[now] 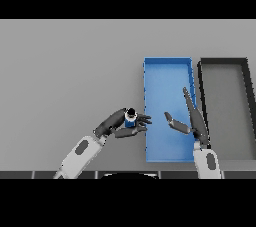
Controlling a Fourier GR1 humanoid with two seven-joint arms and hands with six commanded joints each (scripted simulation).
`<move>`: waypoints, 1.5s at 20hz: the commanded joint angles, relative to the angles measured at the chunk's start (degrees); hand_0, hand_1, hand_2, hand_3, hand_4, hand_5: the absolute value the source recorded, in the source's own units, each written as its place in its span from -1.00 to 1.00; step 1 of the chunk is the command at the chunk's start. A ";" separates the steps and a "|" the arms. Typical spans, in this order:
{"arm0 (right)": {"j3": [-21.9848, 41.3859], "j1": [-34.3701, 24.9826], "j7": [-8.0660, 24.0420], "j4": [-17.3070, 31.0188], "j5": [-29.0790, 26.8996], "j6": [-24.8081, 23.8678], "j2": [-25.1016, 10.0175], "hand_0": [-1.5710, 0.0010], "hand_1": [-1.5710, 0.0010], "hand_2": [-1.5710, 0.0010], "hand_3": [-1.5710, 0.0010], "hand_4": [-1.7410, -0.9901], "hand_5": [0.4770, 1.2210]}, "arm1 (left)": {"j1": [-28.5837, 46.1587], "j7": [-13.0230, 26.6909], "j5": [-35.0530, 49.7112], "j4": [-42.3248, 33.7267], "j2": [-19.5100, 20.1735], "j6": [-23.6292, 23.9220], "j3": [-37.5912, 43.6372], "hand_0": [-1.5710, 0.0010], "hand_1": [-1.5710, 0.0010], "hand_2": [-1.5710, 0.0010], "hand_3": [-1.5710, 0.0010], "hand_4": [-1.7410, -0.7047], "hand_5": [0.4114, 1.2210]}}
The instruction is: Pick up the blue pipe and place it into the blue bin.
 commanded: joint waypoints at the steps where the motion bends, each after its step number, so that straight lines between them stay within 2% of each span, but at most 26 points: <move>1: 0.58 2.55 0.17 -2.01 1.25 -1.79 1.22 1.00 1.00 1.00 1.00 0.64 -0.73 | 0.03 -0.63 -0.16 0.06 0.28 -0.34 0.36 -1.00 -1.00 -1.00 -1.00 -0.48 1.00; 5: 3.74 16.87 -0.17 -10.88 8.41 -11.03 8.09 1.00 1.00 1.00 1.00 0.62 -0.73 | -0.08 -0.69 -0.77 0.57 -0.77 -0.57 1.36 -1.00 -1.00 -1.00 -1.00 -0.48 1.00; 8: 5.53 21.08 1.28 -15.00 11.97 -14.29 10.90 1.00 0.99 1.00 1.00 0.46 -0.73 | 0.21 -0.95 -1.59 0.87 -1.26 -1.33 1.61 -1.00 -1.00 -1.00 -1.00 -0.49 1.00; 9: 6.03 22.05 0.64 -15.34 11.72 -14.44 11.66 1.00 0.98 0.99 1.00 0.46 -0.74 | -0.05 -0.92 -1.84 1.26 -1.24 -1.69 1.96 -1.00 -1.00 -1.00 -1.00 -0.49 1.00; 12: 5.31 22.03 -5.09 -19.81 4.51 -10.92 10.72 1.00 0.98 0.96 1.00 0.51 -0.72 | -0.19 -0.41 -2.19 1.13 -1.52 -2.69 2.51 -1.00 -1.00 -1.00 -1.00 -0.49 1.00; 13: 4.98 20.84 -4.90 -21.49 3.13 -9.36 9.40 1.00 0.98 0.97 1.00 0.51 -0.69 | 0.49 -1.19 -2.26 0.97 -1.33 -3.16 2.64 -1.00 -1.00 -1.00 -1.00 -0.49 1.00; 14: 5.28 20.28 -3.59 -22.76 2.27 -7.82 8.51 1.00 0.99 0.97 1.00 0.52 -0.68 | 1.34 -1.87 -2.80 0.49 -1.11 -3.31 2.52 -1.00 -1.00 -1.00 -1.00 -0.49 1.00; 16: 6.61 19.49 3.11 -24.00 2.08 -3.41 5.46 1.00 0.99 0.98 1.00 0.53 -0.70 | 1.41 -1.10 -3.73 0.06 -1.47 -3.21 2.61 -1.00 -1.00 -1.00 -1.00 -0.48 1.00; 18: 7.74 17.36 8.04 -26.95 1.02 0.20 3.25 1.00 0.99 0.99 1.00 0.50 -0.76 | 1.52 -0.27 -3.62 -0.75 -1.37 -3.94 2.95 -1.00 -1.00 -1.00 -1.00 -0.48 1.00; 19: 8.04 14.95 11.21 -28.65 1.07 1.65 1.91 1.00 1.00 0.99 1.00 0.48 -0.79 | 1.33 -0.06 -4.22 0.33 -1.77 -4.06 3.00 -1.00 -1.00 -1.00 -1.00 -0.48 1.00; 21: 9.68 11.29 15.03 -30.78 1.56 4.58 -0.18 1.00 1.00 0.99 1.00 0.43 -0.83 | 1.30 0.34 -4.46 -0.49 -2.47 -4.22 3.09 -1.00 -1.00 -1.00 -1.00 -0.48 1.00; 25: 13.77 4.36 21.86 -31.63 1.35 9.04 -0.86 1.00 1.00 1.00 1.00 0.29 -0.88 | 1.13 0.41 -4.94 -0.91 -2.53 -5.36 3.85 -1.00 -1.00 -1.00 -1.00 -0.49 1.00; 30: 16.82 -3.88 29.29 -29.37 -1.59 11.93 2.30 1.00 1.00 1.00 1.00 0.37 -0.86 | 1.18 0.93 -6.19 -0.77 -3.42 -6.02 4.45 -1.00 -1.00 -1.00 -1.00 -0.49 1.00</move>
